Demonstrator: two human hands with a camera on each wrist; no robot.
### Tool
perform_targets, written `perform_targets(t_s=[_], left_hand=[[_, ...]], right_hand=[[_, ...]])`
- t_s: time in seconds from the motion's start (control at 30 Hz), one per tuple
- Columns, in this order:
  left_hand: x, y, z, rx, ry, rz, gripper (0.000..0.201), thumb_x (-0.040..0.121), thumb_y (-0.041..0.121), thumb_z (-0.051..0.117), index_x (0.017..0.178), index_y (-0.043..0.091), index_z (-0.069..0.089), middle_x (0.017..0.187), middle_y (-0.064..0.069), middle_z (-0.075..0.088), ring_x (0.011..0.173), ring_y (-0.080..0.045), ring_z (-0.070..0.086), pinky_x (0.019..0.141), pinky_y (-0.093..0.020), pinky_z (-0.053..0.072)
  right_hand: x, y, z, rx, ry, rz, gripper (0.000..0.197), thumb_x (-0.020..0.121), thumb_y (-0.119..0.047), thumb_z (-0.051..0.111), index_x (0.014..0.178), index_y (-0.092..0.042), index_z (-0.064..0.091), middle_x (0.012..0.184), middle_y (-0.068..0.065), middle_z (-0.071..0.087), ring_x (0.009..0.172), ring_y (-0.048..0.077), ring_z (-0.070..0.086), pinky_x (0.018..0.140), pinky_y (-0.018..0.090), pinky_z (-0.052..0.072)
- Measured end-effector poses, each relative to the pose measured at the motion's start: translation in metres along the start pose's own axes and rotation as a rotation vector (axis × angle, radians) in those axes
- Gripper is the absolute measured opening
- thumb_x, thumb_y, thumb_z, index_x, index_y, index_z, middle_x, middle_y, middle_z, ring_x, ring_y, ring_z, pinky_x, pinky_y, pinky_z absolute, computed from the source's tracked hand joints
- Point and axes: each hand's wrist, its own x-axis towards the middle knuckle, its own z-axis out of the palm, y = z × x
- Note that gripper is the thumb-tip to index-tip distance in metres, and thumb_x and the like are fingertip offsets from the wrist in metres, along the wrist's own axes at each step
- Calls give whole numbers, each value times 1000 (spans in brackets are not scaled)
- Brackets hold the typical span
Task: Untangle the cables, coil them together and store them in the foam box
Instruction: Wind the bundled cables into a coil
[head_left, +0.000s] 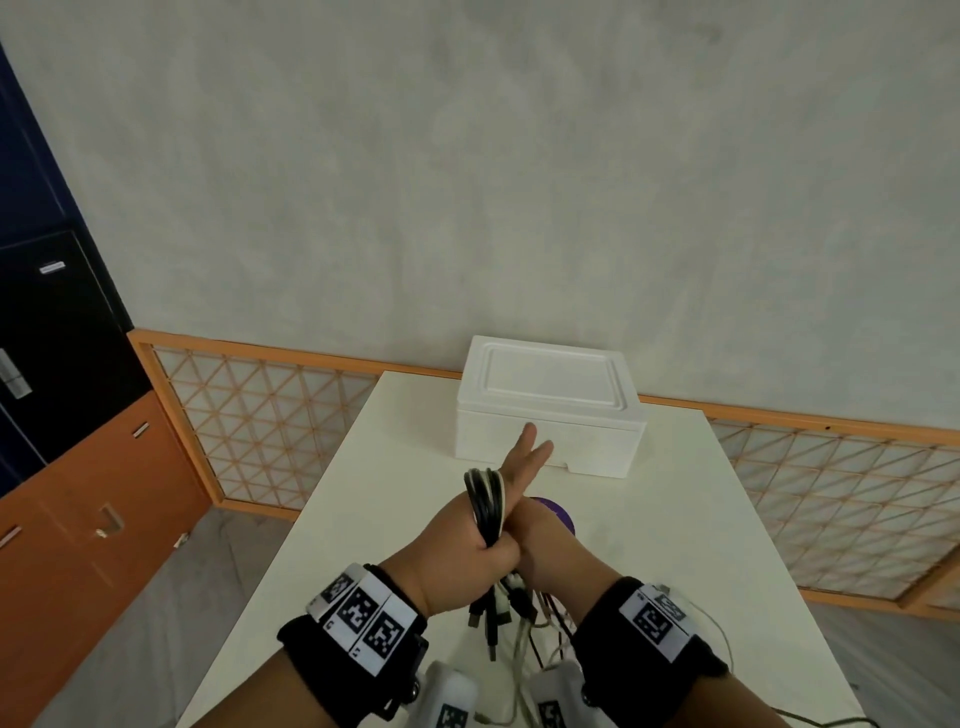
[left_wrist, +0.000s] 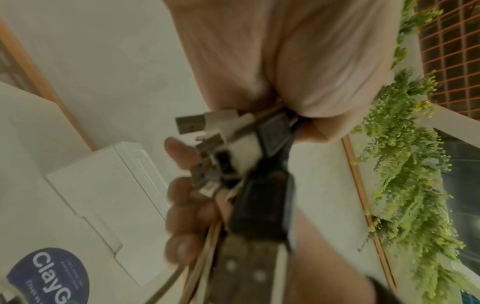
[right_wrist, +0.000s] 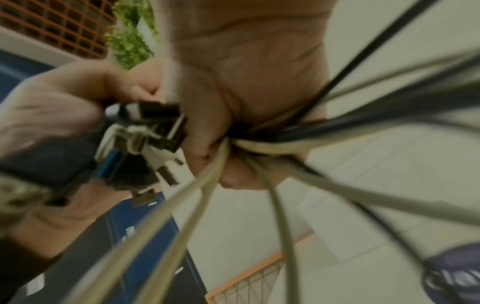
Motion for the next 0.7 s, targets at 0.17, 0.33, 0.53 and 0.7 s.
perform_targets(t_s=[0.17, 0.33, 0.53, 0.7], left_hand=[[-5, 0, -9, -170, 86, -61, 94, 78, -8, 33, 146, 53, 15, 153, 15, 33, 141, -4, 31, 119, -34, 22], [-5, 13, -9, -199, -126, -116, 82, 84, -9, 35, 129, 59, 42, 114, -3, 71, 99, -21, 70, 90, -31, 53], [-16, -11, -5, -307, -236, -299, 41, 75, -9, 37, 91, 20, 63, 105, -9, 73, 74, -21, 69, 71, -31, 54], [-20, -36, -14, -164, -75, -463, 22, 88, 1, 44, 77, 19, 45, 76, -4, 62, 43, -11, 39, 48, -26, 33]], right_hand=[[-11, 10, -4, -20, 46, -56, 9, 91, -21, 55, 97, -21, 61, 83, -12, 69, 74, 5, 64, 68, 29, 50], [-8, 1, -21, 290, 84, -164, 9, 80, -8, 64, 81, -10, 55, 69, 19, 56, 47, 8, 55, 46, 20, 40], [6, -1, -69, -244, 419, -123, 10, 93, -23, 55, 87, -18, 49, 71, -8, 57, 67, 11, 53, 58, 25, 36], [6, 12, -88, -462, 287, -11, 13, 88, -27, 62, 94, -25, 51, 83, -8, 58, 78, 14, 55, 61, 19, 38]])
